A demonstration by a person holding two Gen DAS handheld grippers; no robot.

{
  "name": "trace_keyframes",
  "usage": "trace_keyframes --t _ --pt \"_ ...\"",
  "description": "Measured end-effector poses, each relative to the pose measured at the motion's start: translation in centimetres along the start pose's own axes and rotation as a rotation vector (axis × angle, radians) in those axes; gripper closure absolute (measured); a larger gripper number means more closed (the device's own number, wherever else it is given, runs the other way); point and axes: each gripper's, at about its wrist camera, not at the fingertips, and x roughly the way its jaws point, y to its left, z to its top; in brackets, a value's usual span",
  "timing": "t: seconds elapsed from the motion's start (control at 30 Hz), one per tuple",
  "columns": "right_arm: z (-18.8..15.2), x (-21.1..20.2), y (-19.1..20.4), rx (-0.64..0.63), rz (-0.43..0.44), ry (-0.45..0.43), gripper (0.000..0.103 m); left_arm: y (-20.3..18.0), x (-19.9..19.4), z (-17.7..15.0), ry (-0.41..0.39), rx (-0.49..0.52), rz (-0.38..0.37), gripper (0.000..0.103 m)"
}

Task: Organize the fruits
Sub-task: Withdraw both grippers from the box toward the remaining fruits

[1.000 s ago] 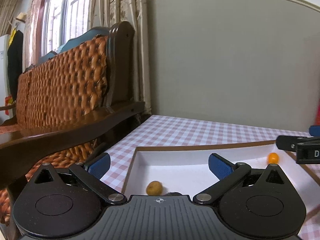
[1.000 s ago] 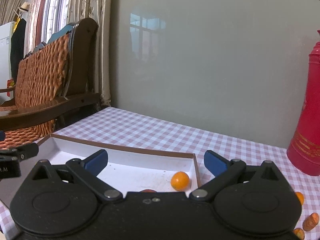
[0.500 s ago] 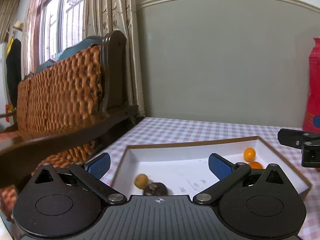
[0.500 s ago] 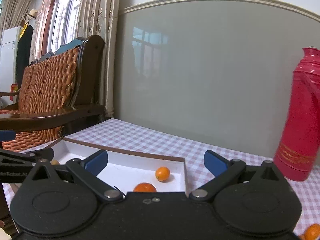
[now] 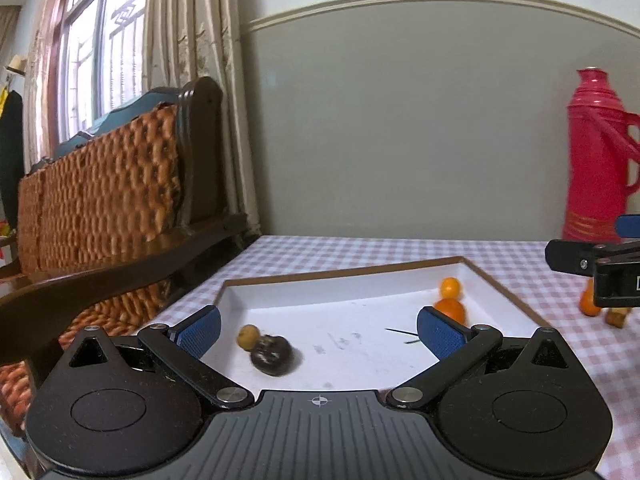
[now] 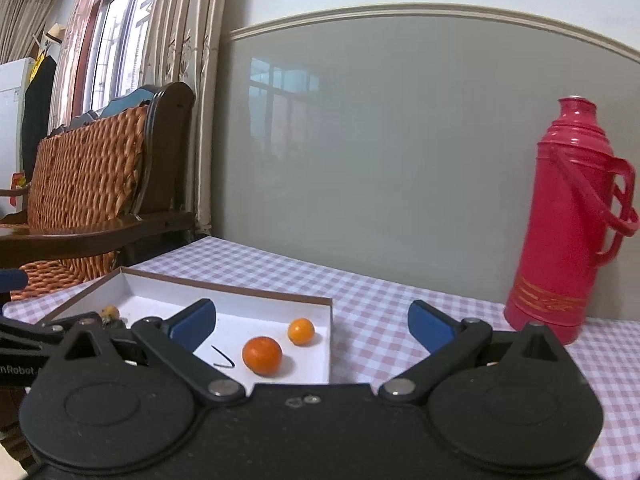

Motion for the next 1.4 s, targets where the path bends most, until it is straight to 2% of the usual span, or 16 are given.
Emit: trace_keyframes --t 0.13,0.23,0.67,0.77,0.97,1.2,1.4 --pt "-0.4 -1.4 -0.5 -0.006 -0.018 0.002 0.006 -1.0 -1.0 -0.1 -0.010 -0.001 -0.028 0.000" --pt "-0.7 -2.7 -1.2 -0.004 -0.035 0.002 0.006 -1.6 -1.5 -0.1 -0.004 -0.014 -0.106 0.000" --pt "-2.0 -7.7 -4.7 0.003 -0.092 -0.007 0.008 -6.5 -3.5 -0.2 -0.059 0.057 -0.218 0.000" --pt "-2.4 -8.5 -5.5 -0.001 -0.116 0.004 0.012 -7.7 -3.8 -0.1 -0.073 0.071 -0.250 0.000" --pt "-3.3 -9.8 -7.4 -0.004 -0.174 0.016 0.013 -10.1 -4.1 -0.1 -0.084 0.081 -0.305 0.000" --pt "-4.8 -10.9 -10.0 0.009 -0.248 0.059 0.024 -13.0 -4.2 -0.2 -0.081 0.097 -0.373 0.000" --pt "-5.9 -11.7 -12.1 0.026 -0.309 0.082 0.025 -15.7 -4.1 -0.5 -0.073 0.123 -0.422 0.000"
